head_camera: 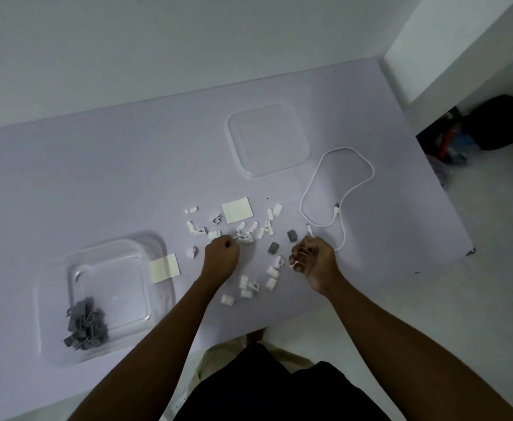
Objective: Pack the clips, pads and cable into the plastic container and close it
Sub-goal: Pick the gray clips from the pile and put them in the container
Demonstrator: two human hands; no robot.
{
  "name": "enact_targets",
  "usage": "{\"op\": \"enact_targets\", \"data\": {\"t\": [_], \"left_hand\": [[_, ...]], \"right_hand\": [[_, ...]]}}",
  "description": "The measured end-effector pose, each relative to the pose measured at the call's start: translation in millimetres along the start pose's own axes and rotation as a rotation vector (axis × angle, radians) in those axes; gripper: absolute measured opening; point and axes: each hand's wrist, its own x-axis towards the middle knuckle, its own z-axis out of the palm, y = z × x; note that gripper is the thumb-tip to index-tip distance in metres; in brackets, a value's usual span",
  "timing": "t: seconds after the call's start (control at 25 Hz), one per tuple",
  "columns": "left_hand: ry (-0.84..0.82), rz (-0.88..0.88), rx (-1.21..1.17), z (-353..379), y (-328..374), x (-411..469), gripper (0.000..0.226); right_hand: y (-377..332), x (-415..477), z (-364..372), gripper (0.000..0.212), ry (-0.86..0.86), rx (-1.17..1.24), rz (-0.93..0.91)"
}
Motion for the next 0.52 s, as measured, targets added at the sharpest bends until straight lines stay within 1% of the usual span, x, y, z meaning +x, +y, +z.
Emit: {"op": "enact_targets", "data": {"t": [0.12, 0.2, 0.28, 0.36, 0.44, 0.52], "left_hand": [[-0.116, 0.060, 0.071, 22.2, 21.1, 3.1, 0.020], [-0.205, 0.071, 0.134, 39.1, 29.4, 6.3, 0.028], [-0.222, 0.084, 0.179, 52.6, 37.5, 7.1, 0.039], [-0.197, 0.092, 0.226, 61.6, 40.8, 9.4, 0.040], [-0.191, 0.124, 0.315, 68.3, 41.0, 12.5, 0.030], [-0.207, 0.144, 0.369, 70.7, 42.2, 14.8, 0.021]], "right_hand": [[-10.3, 6.7, -11.0, 0.017, -0.005, -0.061, -0.002], [-12.1, 15.2, -15.3, 0.025, 0.091, -0.135, -0.036], [-10.8, 30.0, -19.6, 0.035, 0.227, -0.335, -0.122], [-7.6, 43.1, -22.0, 0.035, 0.306, -0.658, -0.268], [-7.0, 47.2, -18.5, 0.028, 0.274, -0.896, -0.344], [-6.2, 49.0, -11.8, 0.027, 0.204, -0.997, -0.340]]}}
